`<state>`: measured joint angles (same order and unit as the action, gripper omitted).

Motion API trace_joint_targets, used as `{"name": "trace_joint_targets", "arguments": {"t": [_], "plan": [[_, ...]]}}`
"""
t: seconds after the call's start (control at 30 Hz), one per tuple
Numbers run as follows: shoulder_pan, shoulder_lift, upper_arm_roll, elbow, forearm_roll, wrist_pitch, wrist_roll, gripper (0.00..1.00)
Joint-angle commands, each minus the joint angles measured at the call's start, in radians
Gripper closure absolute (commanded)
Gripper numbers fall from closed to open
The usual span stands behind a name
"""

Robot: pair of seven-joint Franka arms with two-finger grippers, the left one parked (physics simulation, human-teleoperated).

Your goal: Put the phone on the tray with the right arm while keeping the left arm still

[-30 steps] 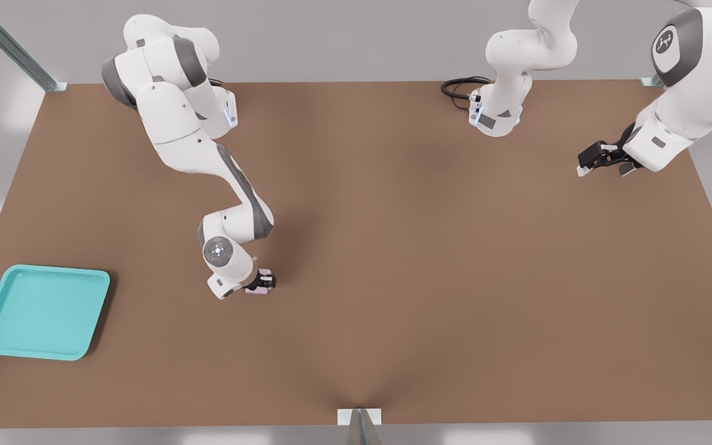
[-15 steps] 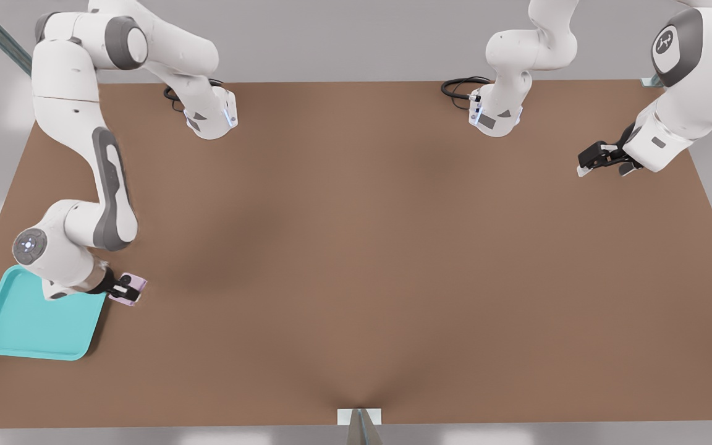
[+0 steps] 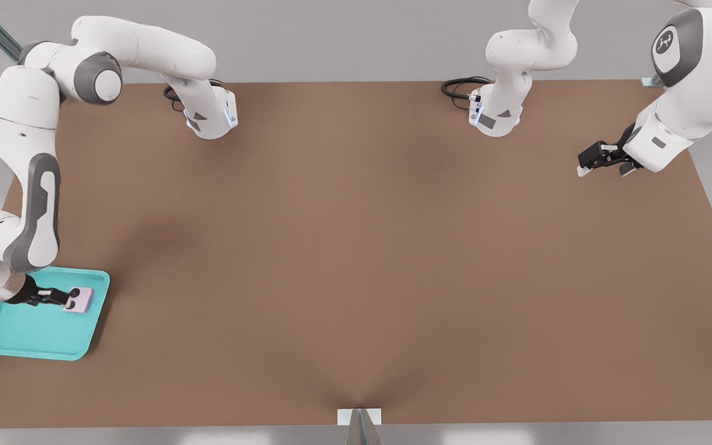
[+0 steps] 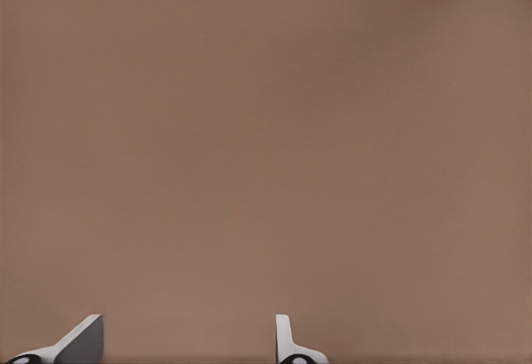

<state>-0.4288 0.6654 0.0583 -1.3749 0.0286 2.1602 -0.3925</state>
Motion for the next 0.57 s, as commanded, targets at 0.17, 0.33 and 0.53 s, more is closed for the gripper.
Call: {"name": "trace_joint_targets", "arguments": {"t": [0.17,0.33,0.53], "plan": [[0.334,-0.454,0.064,0.013,-0.087,-0.548,0.296,0.0],[0.496,-0.586,-0.054,-0.007,-0.096,-0.652,0.392,0.0],[0.521,-0.606,-0.089,-0.075,-0.092,-0.654,0.434,0.0]]}}
